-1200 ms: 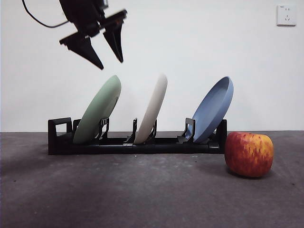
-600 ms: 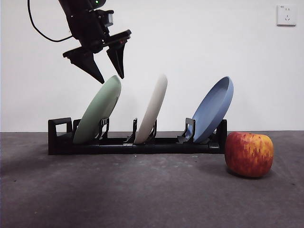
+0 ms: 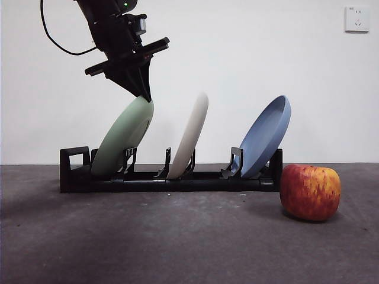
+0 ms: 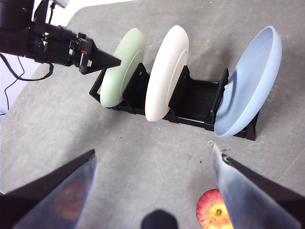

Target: Take the green plate from the plate rack,put the plate on the table,take the apple from the table,put the apple in the plate

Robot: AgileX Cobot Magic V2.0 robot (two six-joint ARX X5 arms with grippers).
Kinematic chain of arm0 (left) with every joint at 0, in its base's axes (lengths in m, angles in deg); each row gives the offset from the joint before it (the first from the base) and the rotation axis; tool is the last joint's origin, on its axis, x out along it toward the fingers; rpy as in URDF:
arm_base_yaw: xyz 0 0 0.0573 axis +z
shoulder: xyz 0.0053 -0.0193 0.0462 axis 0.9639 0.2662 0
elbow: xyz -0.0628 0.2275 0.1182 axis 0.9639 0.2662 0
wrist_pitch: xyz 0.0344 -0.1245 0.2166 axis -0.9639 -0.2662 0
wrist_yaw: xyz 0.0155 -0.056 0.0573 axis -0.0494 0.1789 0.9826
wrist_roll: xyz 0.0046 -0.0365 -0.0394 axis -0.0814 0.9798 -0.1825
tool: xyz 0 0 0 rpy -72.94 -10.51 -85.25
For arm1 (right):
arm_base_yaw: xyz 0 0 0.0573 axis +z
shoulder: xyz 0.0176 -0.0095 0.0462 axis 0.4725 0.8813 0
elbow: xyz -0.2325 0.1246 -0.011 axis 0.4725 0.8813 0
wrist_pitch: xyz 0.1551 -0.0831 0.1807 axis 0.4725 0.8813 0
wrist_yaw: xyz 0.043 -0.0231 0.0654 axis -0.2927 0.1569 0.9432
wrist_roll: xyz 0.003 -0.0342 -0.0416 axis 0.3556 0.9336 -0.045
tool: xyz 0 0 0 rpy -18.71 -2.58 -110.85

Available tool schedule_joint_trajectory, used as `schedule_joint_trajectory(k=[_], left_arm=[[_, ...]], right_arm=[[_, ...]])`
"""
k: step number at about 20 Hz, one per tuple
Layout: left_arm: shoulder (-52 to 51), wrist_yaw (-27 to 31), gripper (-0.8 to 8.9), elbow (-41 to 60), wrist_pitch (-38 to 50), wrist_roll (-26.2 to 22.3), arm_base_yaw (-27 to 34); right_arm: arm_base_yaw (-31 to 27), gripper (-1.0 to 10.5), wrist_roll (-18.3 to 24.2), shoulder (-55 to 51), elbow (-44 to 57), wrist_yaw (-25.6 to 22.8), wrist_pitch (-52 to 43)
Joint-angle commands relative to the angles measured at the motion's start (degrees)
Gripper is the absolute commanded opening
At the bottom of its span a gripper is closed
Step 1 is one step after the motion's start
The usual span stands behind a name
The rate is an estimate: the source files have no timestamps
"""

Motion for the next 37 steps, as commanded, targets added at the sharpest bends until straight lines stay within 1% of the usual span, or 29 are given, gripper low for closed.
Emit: schedule_joint_trajectory(k=[1, 3, 6, 9, 11, 15, 16, 18, 20, 22, 23, 25, 26, 27, 29, 31, 33, 35, 36, 37], left_arm=[[0.8, 0.3, -0.09, -0.4, 0.2, -1.4, 0.1], [0.8, -0.8, -0.09, -2.6, -0.6, -1.4, -0.4], [0.8, -0.7, -0.09, -10.3, -3.3, -1.4, -2.1], [0.8, -0.7, -0.09, -22.0, -7.2, -1.6, -4.3], [0.8, -0.7, -0.09, -30.8, -11.3, -2.5, -6.2], [0.8, 0.3, -0.09, -48.3, -23.3, -6.5, -10.1], [0.2, 0.4, -0.09, -50.2, -23.5, -6.5, -11.5], [-3.0, 1.0, -0.09, -50.0, -23.6, -7.3, -14.0], [-5.7, 5.0, -0.09, -49.5, -23.8, -9.1, -18.6], [-9.3, 12.7, -0.09, -45.6, -23.8, -11.1, -24.3], [-12.1, 17.7, -0.09, -41.2, -23.8, -11.8, -27.2], [-18.2, 25.0, -0.09, -30.1, -23.8, -12.7, -32.4], [-21.4, 27.3, -0.09, -23.6, -23.8, -12.7, -35.0], [-24.7, 28.5, -0.09, -17.0, -23.8, -11.8, -37.3], [-30.3, 28.9, -0.09, -3.8, -23.8, -8.3, -40.6], [-34.5, 29.0, -0.09, 8.5, -23.8, -4.3, -42.7], [-36.9, 29.9, -0.09, 19.0, -23.8, 0.4, -43.6], [-37.4, 30.6, -0.09, 27.4, -23.0, 4.2, -43.7], [-37.4, 31.7, -0.09, 31.1, -20.9, 5.0, -43.7], [-37.3, 32.4, -0.09, 35.4, -16.7, 5.4, -43.7]], right_arm=[[0.1, 4.1, -0.2, 0.2, -0.3, -0.1, -0.5], [0.1, 4.1, -0.2, 0.2, -0.3, -0.1, -0.4], [0.1, 4.1, -0.3, 0.2, -0.3, -0.1, -0.4], [0.1, 4.1, -0.3, 0.2, -0.3, -0.1, -0.4], [0.1, 4.1, -0.2, 0.2, -0.3, -0.1, -0.4], [0.1, 4.1, -0.2, 0.2, -0.3, -0.1, -0.4], [0.1, 4.1, -0.2, 0.2, -0.3, -0.1, -0.8], [0.0, 4.1, -0.2, 0.2, -0.3, -0.2, -1.5], [0.0, 4.1, -0.2, 0.2, -0.3, -0.2, -1.4], [0.0, 4.1, -0.2, 0.2, -0.3, -0.3, -1.4], [0.0, 4.1, -0.2, 0.2, -0.3, -0.3, -1.4], [0.0, 4.1, -0.2, 0.2, -0.3, -0.4, -1.4], [0.0, 4.1, -0.2, 0.2, -0.3, -0.6, -1.4], [0.0, 4.1, -0.2, 0.2, -0.3, -1.3, -1.3], [0.0, 4.1, -0.2, 0.2, -0.3, -2.5, -1.1], [0.0, 4.1, -0.2, 0.2, -0.3, -2.6, -1.2], [0.0, 4.1, -0.2, 0.2, -0.3, -2.6, -1.2], [0.0, 4.1, -0.3, 0.2, -0.3, -2.6, -1.2], [0.0, 4.1, -0.3, 0.2, -0.3, -2.6, -1.2], [0.0, 4.1, -0.3, 0.2, -0.3, -2.6, -1.2]])
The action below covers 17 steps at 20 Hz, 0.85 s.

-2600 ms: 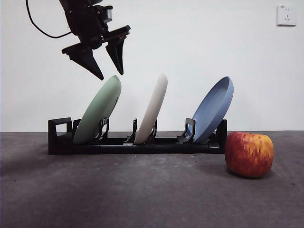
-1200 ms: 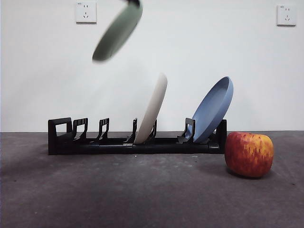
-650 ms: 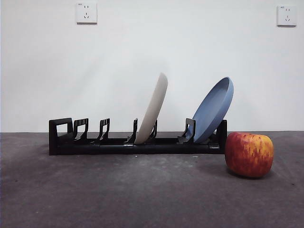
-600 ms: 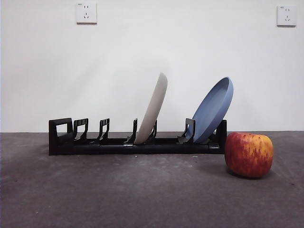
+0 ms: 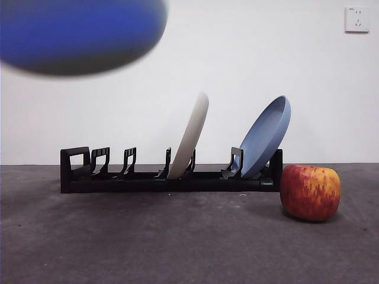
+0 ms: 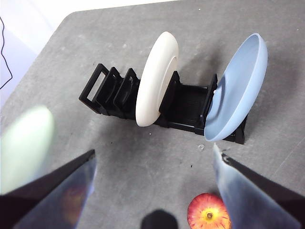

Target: Take the green plate from the plate rack,put the plate on the table,take the apple from the table,put the apple in the plate

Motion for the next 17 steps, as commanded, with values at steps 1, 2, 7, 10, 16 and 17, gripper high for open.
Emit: schedule_joint_trajectory(k=[1, 2, 7, 10, 16, 17], left_arm=[[-0.2, 1.4, -0.09, 8.2, 10.0, 2.7, -0.2], [-0.1, 1.4, -0.09, 11.5, 15.5, 2.7, -0.2], [4.3, 1.4, -0.09, 17.7, 31.1, 2.6, -0.1], [8.7, 1.4, -0.09, 17.7, 35.5, 1.0, -0.1], [17.8, 1.8, -0.09, 17.7, 40.3, -1.7, -0.1], [19.0, 1.8, -0.09, 17.7, 41.1, -2.1, -0.1]], right_arm=[[0.0, 4.1, -0.3, 0.2, -0.3, -0.2, -0.3], [0.0, 4.1, -0.3, 0.2, -0.3, -0.2, -0.2], [0.0, 4.1, -0.4, 0.2, -0.3, -0.2, -0.2], [0.0, 4.1, -0.4, 0.2, -0.3, -0.2, -0.2], [0.0, 4.1, -0.9, 0.2, -0.3, -0.2, -0.2], [0.0, 4.1, -0.9, 0.2, -0.3, -0.2, -0.2]])
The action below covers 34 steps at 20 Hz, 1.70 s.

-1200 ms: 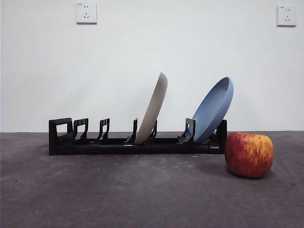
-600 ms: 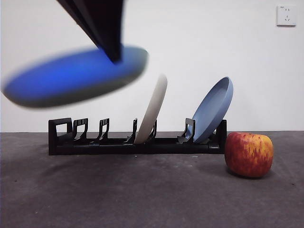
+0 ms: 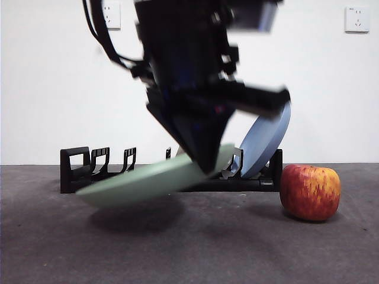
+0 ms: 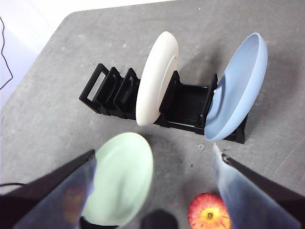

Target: Take the green plate from the plate rack,put the plate on the table,take the apple from the table,put the apple in the plate

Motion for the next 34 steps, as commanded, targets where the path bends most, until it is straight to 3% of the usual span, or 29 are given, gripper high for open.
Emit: schedule_joint_trajectory(k=[1, 5, 12, 13, 15, 16, 18, 23, 28, 34], left_arm=[[2.4, 0.7, -0.09, 0.1, 1.8, -1.7, -0.2], [6.5, 0.5, -0.09, 0.1, 4.3, -2.6, -0.2], [10.1, -9.1, 0.01, 0.1, 3.3, -2.6, -0.3], [9.8, -9.0, 0.41, 0.1, 3.3, -2.3, -0.3], [8.6, -8.2, 2.53, 0.0, 3.3, -2.3, -0.1], [7.9, -8.1, 3.09, -0.2, 3.3, -2.3, -0.1], [5.6, -6.7, 3.19, -1.1, 2.9, -2.3, 0.0], [-5.2, -5.4, 3.19, -5.3, 0.3, -2.3, 0.0], [-20.8, -5.6, 3.18, -11.7, -4.6, -2.6, 0.0], [-39.7, -6.0, 3.14, -13.9, -12.7, -4.4, 1.8]], right_arm=[[0.0, 4.1, -0.6, 0.2, -0.3, -0.2, -0.3], [0.0, 4.1, -0.6, 0.2, -0.3, -0.2, -0.2], [0.0, 4.1, -0.6, 0.2, -0.3, -0.2, 0.1], [0.0, 4.1, -0.6, 0.2, -0.3, -0.2, 0.4], [0.0, 4.1, -0.6, 0.2, -0.3, -0.2, 1.0], [0.0, 4.1, -0.6, 0.2, -0.3, -0.2, 1.0], [0.0, 4.1, -0.6, 0.2, -0.3, -0.2, 1.0], [0.0, 4.1, 0.3, 0.2, -0.3, -0.5, 2.1], [0.1, 4.1, 3.9, 0.0, -0.1, -11.7, 11.0], [1.9, 4.1, 5.1, -6.7, 6.1, -12.2, 15.5]])
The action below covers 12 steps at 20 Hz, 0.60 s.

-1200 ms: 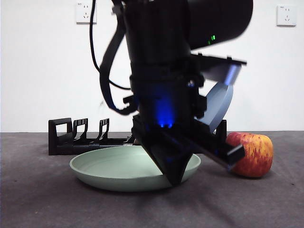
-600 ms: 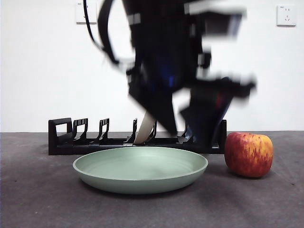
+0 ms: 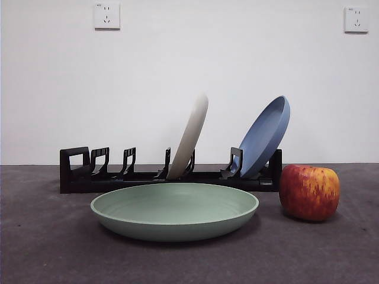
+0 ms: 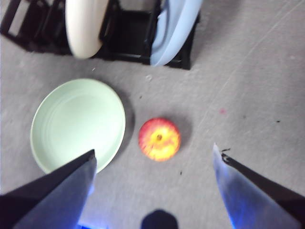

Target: Take the green plate from the plate rack,put the plate on the table,take the apple from the table,put the apple in the plate

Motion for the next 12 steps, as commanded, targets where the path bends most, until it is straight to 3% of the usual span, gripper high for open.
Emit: schedule_joint_trajectory(k=[1, 6, 8, 12], left_arm=[[-5.7, 0.0, 3.14, 0.3, -5.4, -0.4, 0.7], [-16.9, 0.2, 3.14, 0.3, -16.3, 3.6, 0.8], [-20.8, 0.2, 3.14, 0.3, -20.7, 6.7, 0.8], [-27.6, 0.2, 3.14, 0.3, -28.1, 13.3, 0.8]], right_arm=[[1.4, 4.1, -0.6, -4.2, 4.3, -0.2, -0.3], [4.8, 4.1, -7.3, -12.1, 17.1, -1.3, -5.6], [6.0, 4.1, -8.8, -12.5, 21.9, -4.2, -8.2], [7.9, 4.1, -10.8, -8.6, 27.6, -5.5, -18.1]])
